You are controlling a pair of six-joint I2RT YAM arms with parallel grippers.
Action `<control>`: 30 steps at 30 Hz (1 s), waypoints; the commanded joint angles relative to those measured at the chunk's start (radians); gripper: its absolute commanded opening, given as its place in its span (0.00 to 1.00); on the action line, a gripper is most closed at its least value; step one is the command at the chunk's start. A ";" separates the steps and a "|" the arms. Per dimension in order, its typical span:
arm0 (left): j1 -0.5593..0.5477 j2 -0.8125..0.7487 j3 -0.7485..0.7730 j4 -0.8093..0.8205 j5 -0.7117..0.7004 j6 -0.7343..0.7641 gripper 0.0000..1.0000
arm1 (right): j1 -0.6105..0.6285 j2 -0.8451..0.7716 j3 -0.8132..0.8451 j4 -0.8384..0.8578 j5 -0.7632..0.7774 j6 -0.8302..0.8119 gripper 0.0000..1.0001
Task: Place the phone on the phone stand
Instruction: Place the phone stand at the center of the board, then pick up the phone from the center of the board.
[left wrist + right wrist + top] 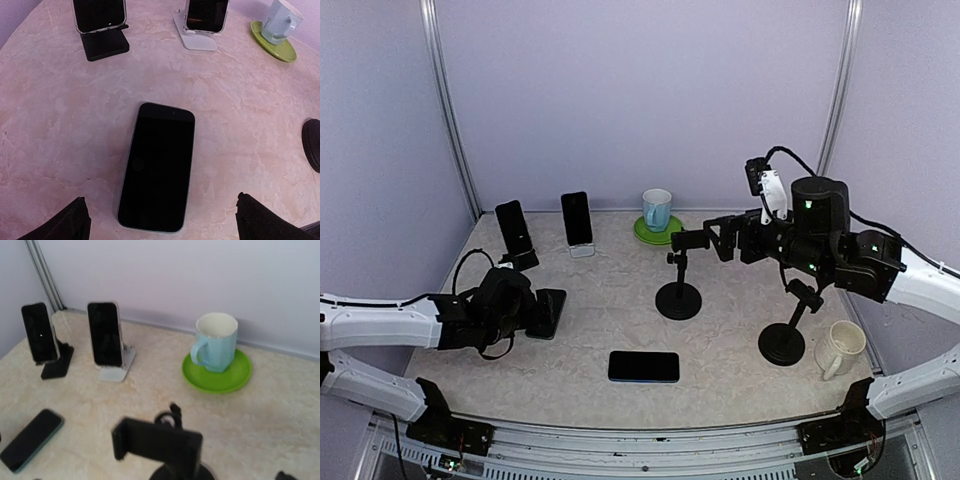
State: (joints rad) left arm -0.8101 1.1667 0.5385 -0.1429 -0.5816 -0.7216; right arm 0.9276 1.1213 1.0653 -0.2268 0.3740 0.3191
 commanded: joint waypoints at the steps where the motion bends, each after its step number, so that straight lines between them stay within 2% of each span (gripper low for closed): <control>1: 0.089 0.058 -0.005 0.045 0.173 0.133 0.99 | 0.009 -0.051 -0.054 -0.023 -0.030 -0.006 1.00; 12: 0.184 0.213 0.060 0.083 0.290 0.232 0.99 | 0.009 -0.092 -0.122 -0.016 -0.073 0.013 1.00; 30: 0.214 0.377 0.136 0.079 0.317 0.274 0.99 | 0.008 -0.140 -0.196 -0.006 -0.120 0.023 1.00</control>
State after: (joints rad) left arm -0.6067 1.5280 0.6445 -0.0772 -0.2829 -0.4664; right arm 0.9276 0.9977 0.8867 -0.2420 0.2668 0.3344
